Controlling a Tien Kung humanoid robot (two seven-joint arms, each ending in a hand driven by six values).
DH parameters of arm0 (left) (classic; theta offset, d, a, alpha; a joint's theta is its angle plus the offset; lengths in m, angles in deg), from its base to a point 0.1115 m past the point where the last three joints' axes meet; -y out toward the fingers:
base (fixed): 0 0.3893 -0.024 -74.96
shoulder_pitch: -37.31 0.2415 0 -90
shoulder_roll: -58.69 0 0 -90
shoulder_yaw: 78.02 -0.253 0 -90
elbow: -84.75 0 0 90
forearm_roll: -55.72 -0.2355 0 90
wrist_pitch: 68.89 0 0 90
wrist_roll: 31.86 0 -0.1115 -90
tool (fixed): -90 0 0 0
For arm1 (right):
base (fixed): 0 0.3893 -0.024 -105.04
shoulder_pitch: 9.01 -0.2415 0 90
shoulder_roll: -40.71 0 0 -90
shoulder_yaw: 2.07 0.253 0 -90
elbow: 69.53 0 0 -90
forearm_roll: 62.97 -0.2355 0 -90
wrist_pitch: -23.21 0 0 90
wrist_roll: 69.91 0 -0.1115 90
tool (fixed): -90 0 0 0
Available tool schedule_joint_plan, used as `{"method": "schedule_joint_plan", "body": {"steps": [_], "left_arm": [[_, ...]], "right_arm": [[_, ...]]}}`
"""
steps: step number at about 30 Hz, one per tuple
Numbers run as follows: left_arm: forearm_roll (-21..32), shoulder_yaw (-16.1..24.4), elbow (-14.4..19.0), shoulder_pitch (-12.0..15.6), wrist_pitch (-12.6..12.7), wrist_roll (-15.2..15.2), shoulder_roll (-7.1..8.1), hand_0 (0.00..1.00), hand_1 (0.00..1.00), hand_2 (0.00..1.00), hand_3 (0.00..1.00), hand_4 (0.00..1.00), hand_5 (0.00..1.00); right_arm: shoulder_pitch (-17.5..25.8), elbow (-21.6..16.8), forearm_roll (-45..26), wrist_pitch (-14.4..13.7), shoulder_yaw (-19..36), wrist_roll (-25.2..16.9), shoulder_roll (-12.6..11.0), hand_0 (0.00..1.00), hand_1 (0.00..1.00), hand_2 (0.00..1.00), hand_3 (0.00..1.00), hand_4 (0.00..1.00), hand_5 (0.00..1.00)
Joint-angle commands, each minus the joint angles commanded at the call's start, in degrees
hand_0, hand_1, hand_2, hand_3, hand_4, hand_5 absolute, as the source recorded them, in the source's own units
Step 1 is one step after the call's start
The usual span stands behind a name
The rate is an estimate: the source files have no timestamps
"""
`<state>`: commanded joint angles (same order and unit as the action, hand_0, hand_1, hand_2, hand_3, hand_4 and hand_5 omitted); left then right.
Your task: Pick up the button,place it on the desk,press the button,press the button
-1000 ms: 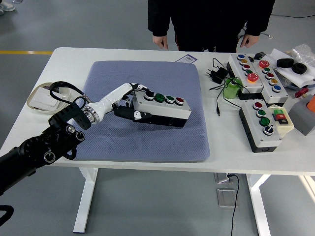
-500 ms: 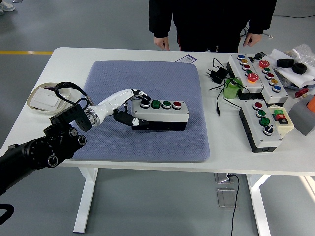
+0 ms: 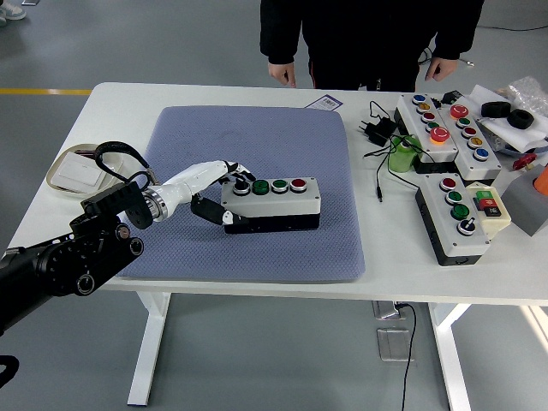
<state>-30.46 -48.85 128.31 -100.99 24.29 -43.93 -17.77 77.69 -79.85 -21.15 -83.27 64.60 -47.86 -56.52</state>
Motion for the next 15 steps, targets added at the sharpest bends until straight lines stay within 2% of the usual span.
{"method": "schedule_joint_plan", "body": {"steps": [1, 2, 7, 8, 13, 14, 15], "left_arm": [[-0.08, 0.32, 0.20, 0.05, -0.04, 0.01, 0.12, 0.752, 0.738, 0.750, 0.861, 0.500, 0.002], [-0.10, 0.46, 0.31, 0.06, -0.03, 0.01, 0.18, 0.854, 0.824, 0.854, 0.898, 0.772, 0.002], [0.41, 1.40, 1.14, 0.14, 0.00, -0.14, 0.49, 0.854, 0.824, 0.854, 0.898, 0.772, 0.002], [0.44, 1.57, 1.29, 0.18, -0.01, -0.14, 0.55, 0.903, 0.869, 0.923, 0.949, 0.880, 0.065], [1.25, 2.68, 2.11, 0.44, -0.81, -0.16, 0.88, 0.903, 0.869, 0.923, 0.949, 0.880, 0.065], [1.29, 2.84, 2.24, 0.48, -1.04, -0.10, 0.93, 0.951, 0.928, 0.957, 0.991, 0.929, 0.120], [1.24, 3.49, 2.89, 0.67, -2.18, 0.25, 1.18, 0.951, 0.928, 0.957, 0.991, 0.929, 0.120]], "right_arm": [[-0.02, 0.00, -0.02, 0.01, 0.04, -0.02, 0.01, 0.643, 0.508, 0.549, 0.590, 0.249, 0.355], [-0.03, 0.00, -0.02, 0.02, 0.05, -0.03, 0.02, 0.643, 0.508, 0.549, 0.591, 0.249, 0.356], [-0.13, 0.00, 0.07, 0.05, 0.14, -0.03, 0.07, 0.643, 0.508, 0.549, 0.591, 0.249, 0.356], [-0.14, 0.00, 0.09, 0.05, 0.16, -0.03, 0.08, 0.643, 0.508, 0.549, 0.590, 0.250, 0.356], [-0.18, 0.00, 0.10, 0.06, 0.29, -0.06, 0.13, 0.643, 0.508, 0.549, 0.590, 0.250, 0.356], [-0.18, 0.00, 0.09, 0.06, 0.29, -0.06, 0.13, 0.643, 0.508, 0.549, 0.590, 0.250, 0.356], [-0.20, 0.00, 0.07, 0.05, 0.31, -0.07, 0.15, 0.643, 0.508, 0.549, 0.590, 0.250, 0.356]]}}
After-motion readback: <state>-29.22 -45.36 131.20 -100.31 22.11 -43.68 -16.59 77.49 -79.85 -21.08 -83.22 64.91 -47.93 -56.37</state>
